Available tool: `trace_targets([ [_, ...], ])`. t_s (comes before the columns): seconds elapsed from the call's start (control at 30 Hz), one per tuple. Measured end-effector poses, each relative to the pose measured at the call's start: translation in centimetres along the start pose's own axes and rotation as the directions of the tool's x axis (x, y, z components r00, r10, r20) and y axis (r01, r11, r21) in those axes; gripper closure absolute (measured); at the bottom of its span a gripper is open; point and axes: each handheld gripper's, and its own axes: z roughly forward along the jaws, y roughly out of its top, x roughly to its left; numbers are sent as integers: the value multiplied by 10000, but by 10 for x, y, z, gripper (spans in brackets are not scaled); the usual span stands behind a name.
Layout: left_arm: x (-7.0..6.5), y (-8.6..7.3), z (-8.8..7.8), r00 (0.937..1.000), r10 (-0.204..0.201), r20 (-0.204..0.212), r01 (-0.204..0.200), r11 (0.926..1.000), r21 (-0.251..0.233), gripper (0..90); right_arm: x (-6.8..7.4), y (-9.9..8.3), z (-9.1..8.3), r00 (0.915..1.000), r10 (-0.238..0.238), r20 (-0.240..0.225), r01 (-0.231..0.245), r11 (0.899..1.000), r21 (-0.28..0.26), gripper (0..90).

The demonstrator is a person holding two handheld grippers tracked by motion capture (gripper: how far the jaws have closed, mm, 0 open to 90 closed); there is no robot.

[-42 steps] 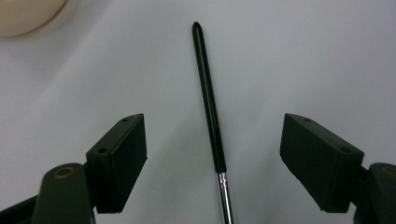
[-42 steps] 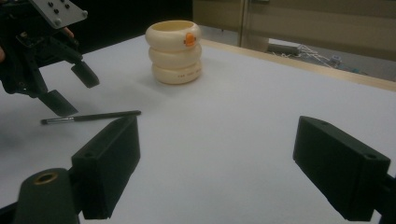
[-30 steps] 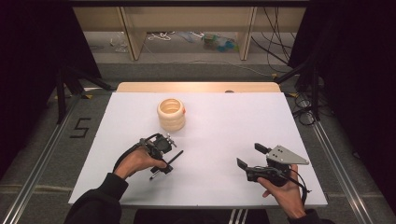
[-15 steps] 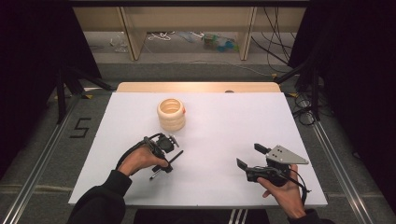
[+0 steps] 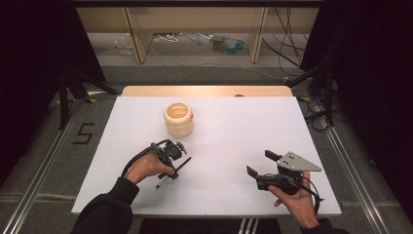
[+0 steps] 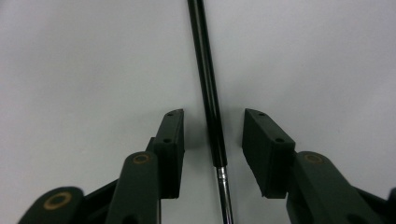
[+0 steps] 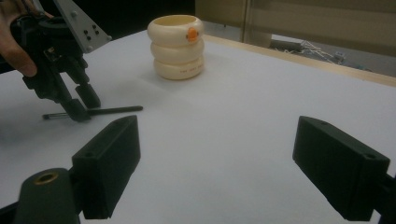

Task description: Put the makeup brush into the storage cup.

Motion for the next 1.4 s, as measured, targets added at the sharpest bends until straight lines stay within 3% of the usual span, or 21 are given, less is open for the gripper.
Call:
trace_targets([
  [0.17,-2,0,-1,9999,151,35,-152,9997,175,672,0,0,-1,10000,-2,-42,2,10000,21,160],
  [0.3,-2,1,1,10000,12,46,-13,10000,84,692,0,1,-2,10000,-10,-51,12,9996,283,163],
  [0.37,-1,2,0,9998,187,59,-189,9994,280,703,0,0,-2,10000,6,-45,-5,9998,200,163],
  [0.4,0,2,-1,9998,170,118,-174,9992,370,709,0,-1,1,9998,110,-188,-112,9999,-84,163],
  [0.93,1,1,-2,9977,636,233,-643,9975,290,833,0,0,0,9998,-132,-135,132,9999,30,172],
  [1.17,2,0,-2,9956,887,318,-893,9958,179,834,1,0,0,9997,-244,-95,246,9995,187,175],
  [1.23,2,0,-2,9943,1016,309,-1022,9946,173,834,2,-1,2,9994,-15,-358,18,10000,63,176],
  [1.4,4,-1,-3,9919,1219,367,-1224,9924,114,835,2,0,2,9990,-360,-247,360,9994,6,179],
])
